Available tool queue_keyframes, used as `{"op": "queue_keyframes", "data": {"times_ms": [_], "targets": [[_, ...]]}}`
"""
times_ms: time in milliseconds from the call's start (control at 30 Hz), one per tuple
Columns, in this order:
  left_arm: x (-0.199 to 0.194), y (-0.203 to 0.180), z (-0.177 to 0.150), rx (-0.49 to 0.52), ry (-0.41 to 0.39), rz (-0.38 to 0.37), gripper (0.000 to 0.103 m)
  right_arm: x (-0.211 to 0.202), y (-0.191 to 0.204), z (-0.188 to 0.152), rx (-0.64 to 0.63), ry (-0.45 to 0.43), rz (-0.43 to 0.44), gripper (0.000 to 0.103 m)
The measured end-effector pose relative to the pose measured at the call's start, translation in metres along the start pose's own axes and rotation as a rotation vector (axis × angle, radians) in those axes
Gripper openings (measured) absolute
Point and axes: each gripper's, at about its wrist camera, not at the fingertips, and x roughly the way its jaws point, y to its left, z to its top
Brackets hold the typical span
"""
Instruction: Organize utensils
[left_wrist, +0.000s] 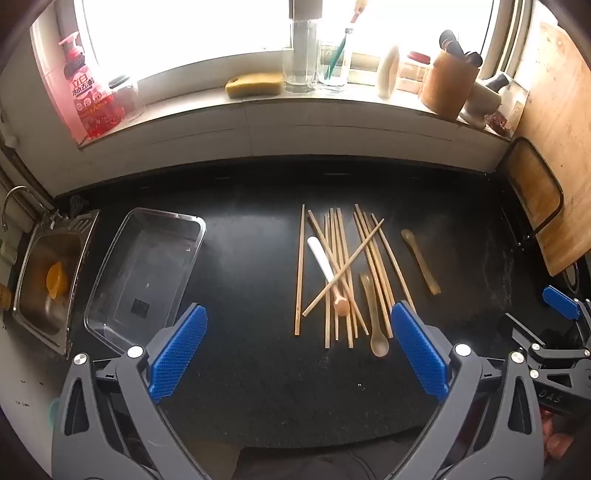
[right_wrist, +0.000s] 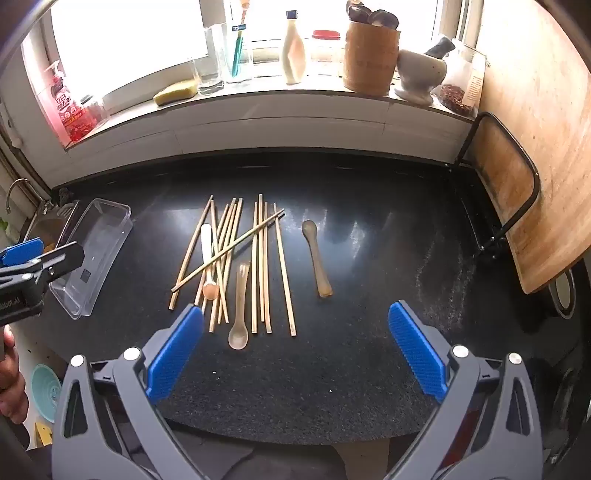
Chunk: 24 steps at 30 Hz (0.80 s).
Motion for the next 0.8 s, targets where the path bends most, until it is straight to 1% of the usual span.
{"op": "queue_keyframes", "data": {"times_ms": [67, 133, 200, 233, 267, 300, 367, 433, 500, 533, 567, 600, 667, 733, 800], "targets": [[0.001, 0.002, 0.000, -0.013, 0.004, 0.001, 0.098, 0.000, -0.002, 0.000, 0.007, -0.002, 0.007, 0.098], [0.003, 0.007, -0.001, -0.037, 0.006, -0.019, 0.097, 0.000, -0.002, 0.001, 0.012, -0.002, 0.006, 0.098], [0.002, 0.009, -0.002, -0.037, 0.008, -0.024, 0.098, 0.001, -0.002, 0.002, 0.017, 0.003, 0.006, 0.098], [0.003, 0.009, 0.000, -0.039, 0.011, -0.022, 0.098, 0.002, -0.001, 0.002, 0.018, 0.005, 0.005, 0.098], [0.001, 0.005, -0.003, -0.028, -0.006, 0.005, 0.098, 0.003, 0.000, 0.003, 0.019, 0.008, 0.004, 0.098], [0.003, 0.006, -0.001, -0.024, -0.006, 0.012, 0.098, 0.004, 0.001, 0.003, 0.022, 0.011, 0.003, 0.098], [0.003, 0.006, 0.003, -0.005, -0.024, 0.023, 0.098, 0.005, -0.005, 0.001, 0.012, -0.005, 0.047, 0.098], [0.005, 0.008, 0.003, 0.014, -0.042, 0.027, 0.098, 0.004, -0.003, 0.003, 0.008, -0.009, 0.043, 0.098], [0.008, 0.012, 0.002, 0.010, -0.034, 0.001, 0.098, 0.003, -0.001, 0.005, 0.008, -0.016, 0.032, 0.098], [0.008, 0.015, 0.000, 0.008, -0.044, -0.041, 0.098, 0.003, 0.000, 0.006, 0.010, -0.015, 0.034, 0.098], [0.007, 0.016, -0.001, 0.006, -0.065, -0.054, 0.098, 0.003, -0.001, 0.007, 0.011, -0.014, 0.037, 0.098], [0.005, 0.016, -0.002, 0.011, -0.082, -0.045, 0.098, 0.004, -0.003, 0.007, 0.010, -0.015, 0.035, 0.098], [0.006, 0.010, -0.001, 0.042, -0.098, 0.001, 0.098, 0.004, -0.003, 0.009, 0.009, -0.014, 0.032, 0.098], [0.008, 0.006, 0.003, 0.055, -0.080, 0.024, 0.098, 0.004, -0.003, 0.010, 0.010, -0.015, 0.036, 0.098], [0.010, 0.004, 0.005, 0.064, -0.064, 0.030, 0.098, 0.005, -0.002, 0.012, 0.006, -0.016, 0.037, 0.098]]}}
